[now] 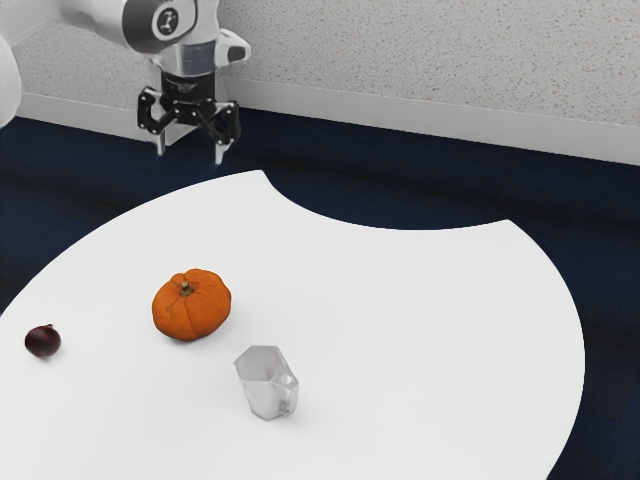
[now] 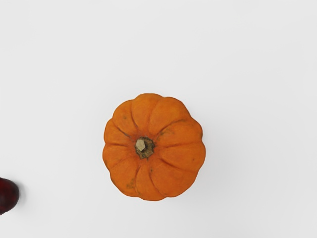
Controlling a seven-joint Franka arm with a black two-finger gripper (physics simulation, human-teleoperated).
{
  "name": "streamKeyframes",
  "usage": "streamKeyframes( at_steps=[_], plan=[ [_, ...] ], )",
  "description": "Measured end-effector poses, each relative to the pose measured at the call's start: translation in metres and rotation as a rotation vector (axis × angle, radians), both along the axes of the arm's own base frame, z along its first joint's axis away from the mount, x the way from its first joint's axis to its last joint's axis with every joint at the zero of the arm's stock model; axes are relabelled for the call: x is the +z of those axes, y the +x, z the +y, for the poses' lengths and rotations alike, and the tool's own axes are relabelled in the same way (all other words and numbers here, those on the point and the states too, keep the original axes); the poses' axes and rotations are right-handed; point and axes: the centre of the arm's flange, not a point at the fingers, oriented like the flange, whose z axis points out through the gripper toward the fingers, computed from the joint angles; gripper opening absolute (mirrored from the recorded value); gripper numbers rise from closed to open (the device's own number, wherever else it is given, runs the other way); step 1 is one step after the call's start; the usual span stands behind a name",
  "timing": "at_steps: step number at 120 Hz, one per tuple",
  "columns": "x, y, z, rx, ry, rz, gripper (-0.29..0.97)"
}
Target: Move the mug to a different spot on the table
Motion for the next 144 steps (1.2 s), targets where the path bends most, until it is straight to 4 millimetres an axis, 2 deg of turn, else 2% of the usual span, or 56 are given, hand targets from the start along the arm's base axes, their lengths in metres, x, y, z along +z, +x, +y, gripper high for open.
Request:
streamKeyframes(
  at_steps=[13,36,50,75,106,144],
  plan=[
    [-0.007,0.007,-0.004,0.03,0.0,-0.04,0.68],
    [-0.043,-0.003,-0.051,0.026,-0.053,0.004,0.68],
    [-0.062,-0.031,-0.082,0.05,-0.095,0.038,0.68],
    [-0.112,-0.06,-0.1,0.193,-0.143,0.058,0.68],
    [-0.179,-0.093,-0.136,0.399,-0.131,0.031,0.68],
    [-0.224,-0.132,-0.194,0.597,-0.131,0.002,0.68]
  ],
)
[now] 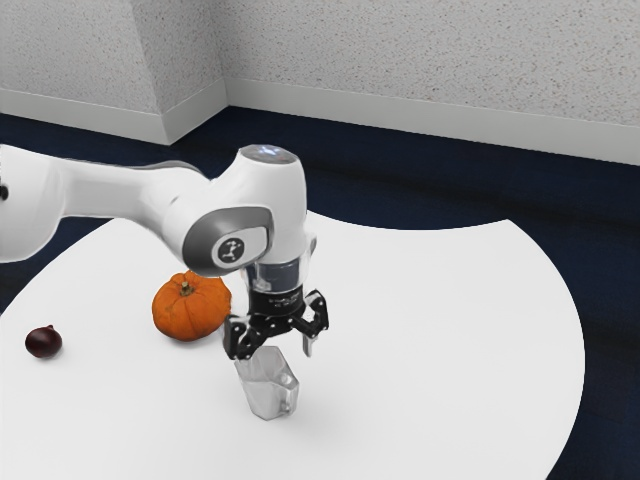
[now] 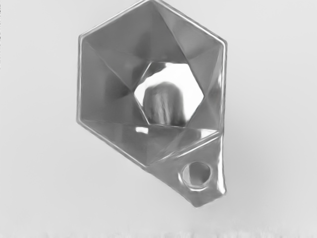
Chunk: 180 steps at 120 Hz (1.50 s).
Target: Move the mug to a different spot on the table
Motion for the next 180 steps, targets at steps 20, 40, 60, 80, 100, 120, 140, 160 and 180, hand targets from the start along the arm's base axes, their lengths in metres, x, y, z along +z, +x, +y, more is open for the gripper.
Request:
streamKeyframes(
  at_steps=[20,40,60,80,100,120,140,160,180],
  plan=[
    [-0.017,-0.021,-0.032,0.054,-0.002,0.017,0.68],
    [-0.044,-0.018,-0.045,0.122,-0.003,0.016,0.68],
    [-0.053,0.015,0.013,0.321,-0.009,-0.004,0.68],
    [-0.07,0.013,0.001,0.356,-0.003,-0.001,0.68],
    [-0.085,0.022,0.014,0.452,-0.019,0.009,0.58],
    [-0.095,0.026,0.014,0.516,-0.043,0.01,0.46],
    [-0.099,0.031,0.021,0.563,-0.048,0.006,0.38],
    [-0.101,0.031,0.024,0.588,-0.048,0.004,0.31],
    [-0.102,0.03,0.025,0.603,-0.045,0.005,0.25]
  ],
)
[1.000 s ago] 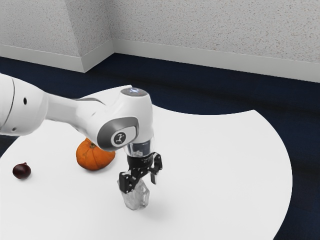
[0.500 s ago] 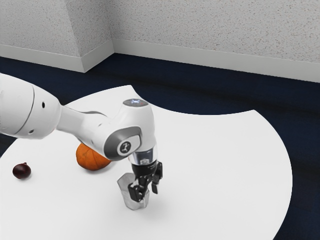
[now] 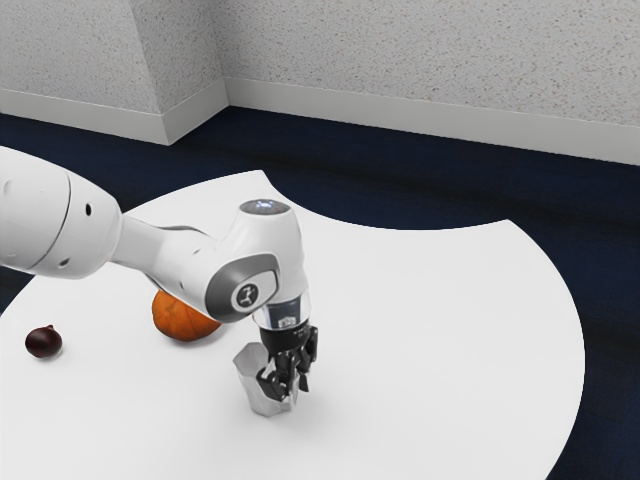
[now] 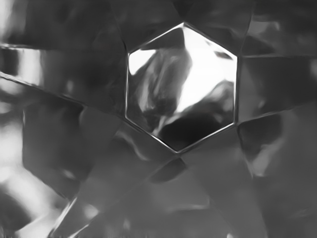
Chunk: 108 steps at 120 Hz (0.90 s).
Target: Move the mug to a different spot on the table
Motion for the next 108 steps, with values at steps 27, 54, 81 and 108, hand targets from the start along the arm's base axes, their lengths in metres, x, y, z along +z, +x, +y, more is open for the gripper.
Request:
streamKeyframes(
  at_steps=[27,54,81,108],
  plan=[
    [0.0,-0.002,0.001,-0.013,0.027,0.011,0.2],
    [0.018,0.015,0.011,-0.1,0.128,-0.045,0.12],
    [0.045,0.056,0.024,-0.172,0.242,-0.12,0.05],
    [0.04,0.086,0.063,-0.166,0.33,-0.099,0.02]
  ],
)
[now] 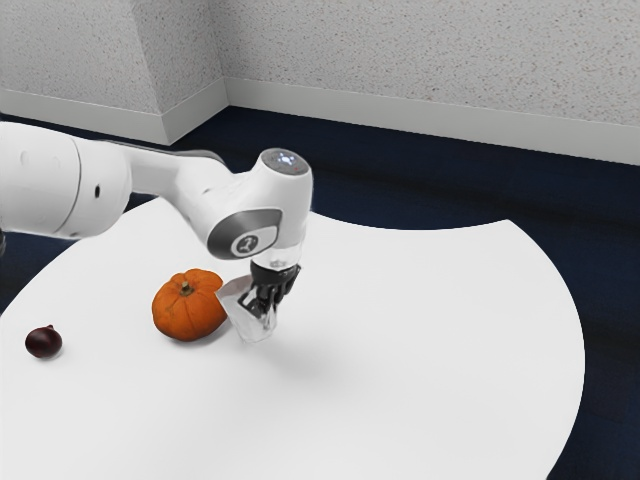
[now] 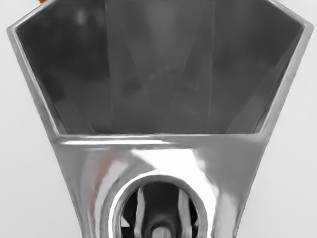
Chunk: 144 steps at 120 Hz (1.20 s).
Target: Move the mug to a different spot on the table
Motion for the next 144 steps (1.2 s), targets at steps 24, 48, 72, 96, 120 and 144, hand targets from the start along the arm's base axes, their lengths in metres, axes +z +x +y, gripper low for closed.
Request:
streamKeyframes(
  at_steps=[24,48,72,96,120,144],
  plan=[
    [-0.017,0.006,0.019,0.02,0.022,0.034,0.02],
    [-0.017,0.006,0.018,0.016,0.02,0.038,0.4],
    [0.012,0.002,0.019,0.018,0.017,-0.004,0.57],
    [0.084,-0.008,0.018,0.004,0.011,-0.11,0.64],
    [0.203,0.014,0.02,-0.105,-0.015,-0.215,0.66],
    [0.322,0.014,0.047,-0.304,0.012,-0.212,0.67]
  ],
)
